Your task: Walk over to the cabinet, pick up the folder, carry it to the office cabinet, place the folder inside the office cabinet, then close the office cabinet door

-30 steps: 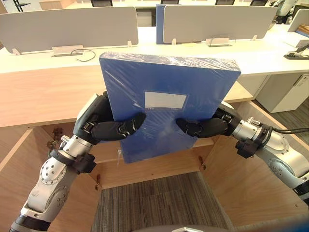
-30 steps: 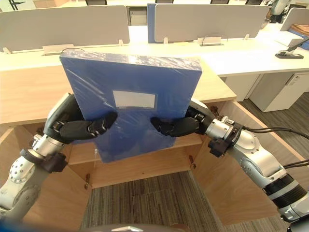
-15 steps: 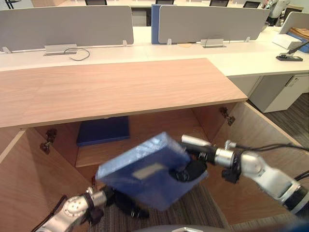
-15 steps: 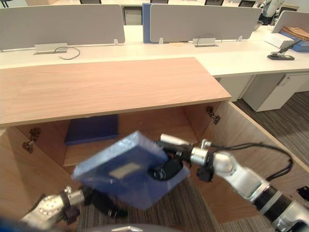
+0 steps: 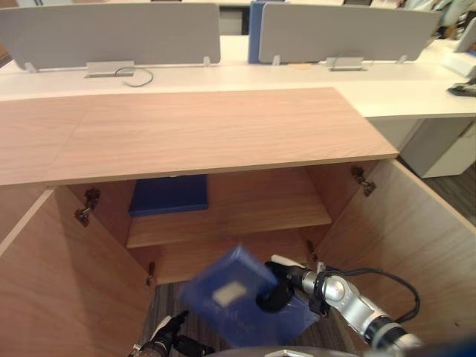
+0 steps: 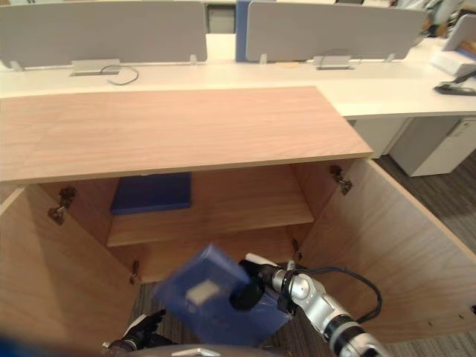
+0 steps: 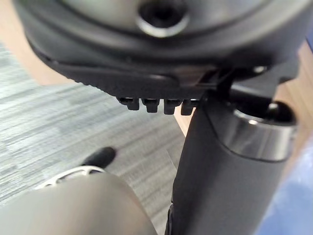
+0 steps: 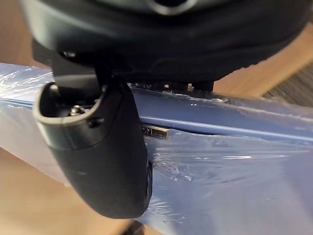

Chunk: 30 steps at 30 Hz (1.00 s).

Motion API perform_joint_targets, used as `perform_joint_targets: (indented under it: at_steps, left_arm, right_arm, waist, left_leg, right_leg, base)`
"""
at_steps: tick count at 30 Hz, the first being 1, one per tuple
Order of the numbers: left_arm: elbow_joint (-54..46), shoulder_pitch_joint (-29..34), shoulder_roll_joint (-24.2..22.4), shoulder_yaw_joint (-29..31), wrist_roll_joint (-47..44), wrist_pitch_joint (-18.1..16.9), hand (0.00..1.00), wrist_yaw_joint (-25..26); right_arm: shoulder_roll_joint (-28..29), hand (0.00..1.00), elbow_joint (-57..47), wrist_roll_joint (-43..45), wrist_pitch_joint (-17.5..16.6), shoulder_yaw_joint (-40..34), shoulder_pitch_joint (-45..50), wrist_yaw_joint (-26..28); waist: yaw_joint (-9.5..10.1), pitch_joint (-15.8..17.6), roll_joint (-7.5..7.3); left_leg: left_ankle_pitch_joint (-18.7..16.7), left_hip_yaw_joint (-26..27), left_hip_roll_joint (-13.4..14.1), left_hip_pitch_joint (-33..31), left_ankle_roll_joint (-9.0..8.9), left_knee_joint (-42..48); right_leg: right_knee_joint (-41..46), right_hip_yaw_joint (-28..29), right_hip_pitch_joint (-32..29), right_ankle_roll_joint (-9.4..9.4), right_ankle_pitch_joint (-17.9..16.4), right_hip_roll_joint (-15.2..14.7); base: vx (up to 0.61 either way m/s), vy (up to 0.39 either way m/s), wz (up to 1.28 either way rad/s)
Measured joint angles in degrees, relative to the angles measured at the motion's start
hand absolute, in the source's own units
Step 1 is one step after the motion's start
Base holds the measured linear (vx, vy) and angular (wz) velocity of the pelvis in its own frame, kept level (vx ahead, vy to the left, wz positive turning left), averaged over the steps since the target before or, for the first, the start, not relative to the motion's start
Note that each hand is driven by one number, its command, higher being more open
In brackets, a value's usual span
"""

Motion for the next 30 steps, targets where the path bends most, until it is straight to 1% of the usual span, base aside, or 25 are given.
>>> perform_joint_targets:
  at_steps: [2,4,5,6,7,9,11,13,14,15,17,20,22,23,24,25,26,27,28,29,30]
  left_arm:
    - [0.2,0.4,-1.1,2.2,-1.5,0.9,1.00,1.8]
    - [0.2,0.7,-2.3,4.9,-5.1,1.6,1.00,3.9]
    - [0.2,0.9,-2.6,5.5,-6.8,1.8,1.00,4.5]
    - [0.2,0.9,-2.6,5.5,-7.9,1.9,1.00,4.7]
    - [0.2,0.8,-2.5,5.6,-10.9,2.5,1.00,5.0]
    - [0.0,0.6,-2.8,5.6,-12.5,2.8,1.00,5.1]
    - [-0.8,0.2,-2.8,5.4,-12.6,2.7,1.00,5.1]
    - [-1.9,0.1,-2.8,5.0,-12.5,2.6,1.00,5.1]
    - [-2.6,0.0,-2.8,4.8,-12.5,2.2,1.00,5.1]
    - [-3.0,0.0,-2.8,4.8,-12.6,2.2,1.00,5.1]
    - [-4.5,-0.2,-2.8,4.4,-13.0,1.5,1.00,5.1]
    - [-5.8,-0.4,-2.9,3.6,-13.8,1.0,1.00,5.0]
    - [-7.6,-0.6,-3.2,3.6,-14.0,0.2,1.00,5.0]
    - [-8.5,-0.7,-3.2,3.6,-14.1,0.2,1.00,5.1]
    - [-10.0,-1.4,-3.4,3.6,-14.7,-0.2,1.00,5.1]
    - [-11.7,-2.3,-4.2,3.7,-15.6,-0.5,1.00,5.0]
    - [-12.6,-2.6,-4.8,3.7,-16.3,-0.8,1.00,5.0]
    - [-13.5,-3.5,-5.6,3.7,-16.6,-1.2,1.00,5.3]
    - [-13.8,-4.6,-5.8,3.7,-17.3,-1.4,1.00,5.6]
    - [-14.4,-4.7,-5.8,3.7,-17.5,-1.5,1.00,5.6]
    - [-15.2,-5.0,-5.9,3.6,-18.4,-1.5,1.00,5.5]
  right_arm:
    - [2.8,0.00,4.1,7.2,1.2,-5.0,-1.8,-4.2]
    - [4.9,0.00,10.7,18.4,1.9,-12.2,-6.7,-10.0]
    - [5.4,0.00,14.8,22.7,2.0,-14.9,-10.4,-12.5]
    - [5.4,0.00,16.7,24.9,2.1,-16.1,-12.3,-13.8]
    - [5.4,0.00,20.8,30.3,3.5,-18.7,-16.6,-16.6]
    - [5.0,0.00,24.9,33.8,5.0,-21.6,-21.2,-18.9]
    - [3.9,0.00,27.1,38.3,6.4,-23.4,-23.8,-20.0]
    - [3.7,0.00,27.3,43.6,7.0,-24.2,-25.0,-20.8]
    - [4.0,0.00,27.3,48.2,7.1,-25.0,-25.8,-21.2]
    - [4.2,0.00,27.3,50.5,7.2,-25.7,-26.5,-21.3]
    - [4.3,0.00,27.3,60.3,6.9,-26.7,-29.5,-21.5]
    - [4.4,0.00,26.9,68.0,5.2,-29.9,-32.8,-21.5]
    - [4.3,0.00,26.2,74.4,2.3,-33.4,-37.5,-21.6]
    - [4.1,0.00,25.6,75.5,1.4,-34.1,-38.8,-21.7]
    - [3.2,0.00,23.9,77.4,0.0,-35.4,-41.7,-22.5]
    - [1.2,0.00,21.3,78.4,-1.3,-35.8,-44.4,-23.2]
    - [0.1,0.00,19.5,79.1,-1.7,-35.8,-45.4,-23.7]
    - [-1.7,0.00,16.1,79.2,-2.5,-35.8,-46.8,-24.3]
    - [-3.3,0.00,13.1,79.2,-3.4,-35.8,-47.7,-24.4]
    - [-3.8,0.00,12.0,79.3,-3.6,-35.8,-48.3,-24.5]
    - [-4.9,0.00,10.2,79.3,-3.8,-35.8,-49.8,-24.7]
  waist:
    - [0.34,0.5,0.49]
    - [1.18,1.3,1.08]
    - [1.35,1.6,1.22]
    - [1.36,1.8,1.23]
    - [1.62,2.2,1.18]
    - [2.01,3.3,0.95]
    - [2.89,4.4,0.74]
    - [3.08,5.4,0.76]
    - [3.13,6.2,0.85]
    - [3.13,6.6,0.94]
    - [3.40,8.3,1.28]
    - [4.08,9.8,1.73]
    - [4.20,12.3,2.16]
    - [4.15,12.9,2.13]
    - [4.18,14.6,2.73]
    - [4.57,17.1,4.33]
    - [4.86,18.2,5.26]
    - [5.47,19.5,6.71]
    - [5.88,19.7,6.91]
    - [5.92,19.7,6.96]
    - [5.99,19.9,6.96]
  left_leg:
    - [0.0,-0.2,0.0,0.0,0.01,0.0]
    - [0.0,-0.6,0.0,0.0,0.01,0.0]
    - [0.0,-0.6,0.0,-0.3,0.00,0.0]
    - [0.1,-0.6,0.1,-0.5,-0.01,0.0]
    - [0.2,-0.7,0.1,-1.1,0.00,0.0]
    - [0.4,-0.8,0.1,-2.0,0.07,0.0]
    - [0.6,-0.9,0.1,-2.8,0.11,0.0]
    - [0.8,-1.9,0.1,-4.0,0.16,0.0]
    - [0.9,-2.5,0.1,-4.6,0.14,0.0]
    - [1.0,-2.8,0.1,-5.0,0.17,0.0]
    - [1.3,-3.7,0.1,-6.7,0.22,0.0]
    - [1.6,-4.1,0.0,-8.1,0.26,0.0]
    - [1.6,-4.2,0.1,-9.2,0.35,0.6]
    - [1.4,-4.4,0.3,-10.6,0.44,2.0]
    - [-0.8,-5.3,1.1,-14.2,0.65,7.2]
    - [-4.3,-5.9,2.7,-18.0,0.83,14.4]
    - [-6.1,-6.2,3.6,-19.6,0.87,18.1]
    - [-9.5,-6.6,5.1,-23.0,0.84,25.0]
    - [-12.4,-6.7,5.7,-26.5,0.98,31.0]
    - [-13.8,-6.9,6.1,-28.1,1.11,33.8]
    - [-16.2,-7.1,6.3,-30.9,1.19,38.7]
  right_leg:
    - [-0.2,-0.2,0.2,0.03,0.0,0.0]
    - [-1.3,-0.7,1.1,0.12,0.4,0.2]
    - [-2.1,-0.8,1.2,0.07,0.8,0.3]
    - [-2.5,-0.8,1.2,0.06,1.0,0.3]
    - [-3.8,-0.9,1.2,0.01,1.9,0.5]
    - [-5.7,-1.1,1.2,-0.13,3.1,0.7]
    - [-7.4,-1.4,1.2,-0.32,4.1,0.8]
    - [-8.4,-2.5,1.2,-0.38,4.6,0.9]
    - [-8.6,-3.1,1.2,-0.43,4.6,1.0]
    - [-8.8,-3.5,1.1,-0.50,4.7,1.0]
    - [-10.2,-4.6,0.6,-0.78,5.6,1.1]
    - [-10.5,-5.1,-0.3,-1.04,5.9,1.1]
    - [-10.0,-5.1,-1.0,-1.25,6.2,1.1]
    - [-9.4,-5.1,-2.0,-1.32,6.3,1.1]
    - [-7.1,-5.1,-4.0,-1.43,6.4,1.2]
    - [-3.9,-5.0,-5.8,-1.44,6.3,1.9]
    - [-1.7,-5.0,-6.8,-1.62,6.0,2.2]
    - [4.0,-4.8,-9.8,-1.47,4.0,2.4]
    - [10.5,-4.5,-13.7,-1.10,0.6,1.6]
    - [13.6,-4.1,-15.4,-0.98,-0.9,1.2]
    - [19.2,-3.5,-18.5,-0.65,-3.7,0.3]
  base:
    - [0.02,-0.001,0.13]
    - [0.02,0.003,0.09]
    - [0.00,0.002,0.04]
    - [0.00,0.000,0.00]
    - [0.00,0.000,0.00]
    - [0.00,0.000,0.00]
    - [0.00,0.005,0.03]
    - [0.01,0.008,0.23]
    - [0.01,0.002,0.27]
    - [-0.01,0.001,0.27]
    - [0.00,0.007,0.21]
    - [0.01,0.012,0.10]
    - [0.02,0.019,0.06]
    - [-0.01,0.012,0.07]
    - [-0.05,0.007,0.06]
    - [-0.07,0.008,0.01]
    - [-0.11,0.041,-0.12]
    - [-0.12,0.056,-0.18]
    - [-0.10,0.051,-0.16]
    - [-0.08,0.030,-0.09]
    - [-0.06,0.018,-0.03]
